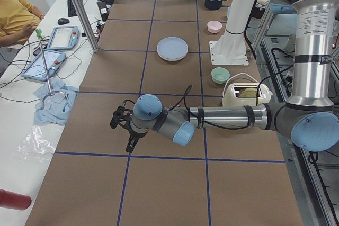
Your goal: Stack three plates with pink and blue
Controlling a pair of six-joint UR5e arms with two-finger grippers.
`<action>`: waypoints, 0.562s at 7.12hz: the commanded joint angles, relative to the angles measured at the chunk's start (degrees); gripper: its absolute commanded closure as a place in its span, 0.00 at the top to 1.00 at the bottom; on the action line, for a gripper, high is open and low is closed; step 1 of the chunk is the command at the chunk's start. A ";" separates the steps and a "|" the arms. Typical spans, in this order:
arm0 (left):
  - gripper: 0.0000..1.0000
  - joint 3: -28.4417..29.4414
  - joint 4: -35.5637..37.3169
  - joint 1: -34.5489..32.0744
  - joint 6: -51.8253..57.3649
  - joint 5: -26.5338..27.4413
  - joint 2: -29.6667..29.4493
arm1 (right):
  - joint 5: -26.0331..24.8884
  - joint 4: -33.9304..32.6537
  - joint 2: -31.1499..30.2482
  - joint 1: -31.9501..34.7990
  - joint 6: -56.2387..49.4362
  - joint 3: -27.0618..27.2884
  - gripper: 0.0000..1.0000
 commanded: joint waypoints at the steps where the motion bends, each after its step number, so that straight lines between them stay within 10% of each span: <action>1: 1.00 -1.18 -0.17 -0.02 0.11 0.19 0.70 | 0.01 0.00 0.01 0.00 -0.08 0.07 1.00; 4: 1.00 -1.36 -0.09 -0.02 0.02 0.46 0.97 | 0.01 0.00 0.01 0.00 -0.08 -0.19 1.00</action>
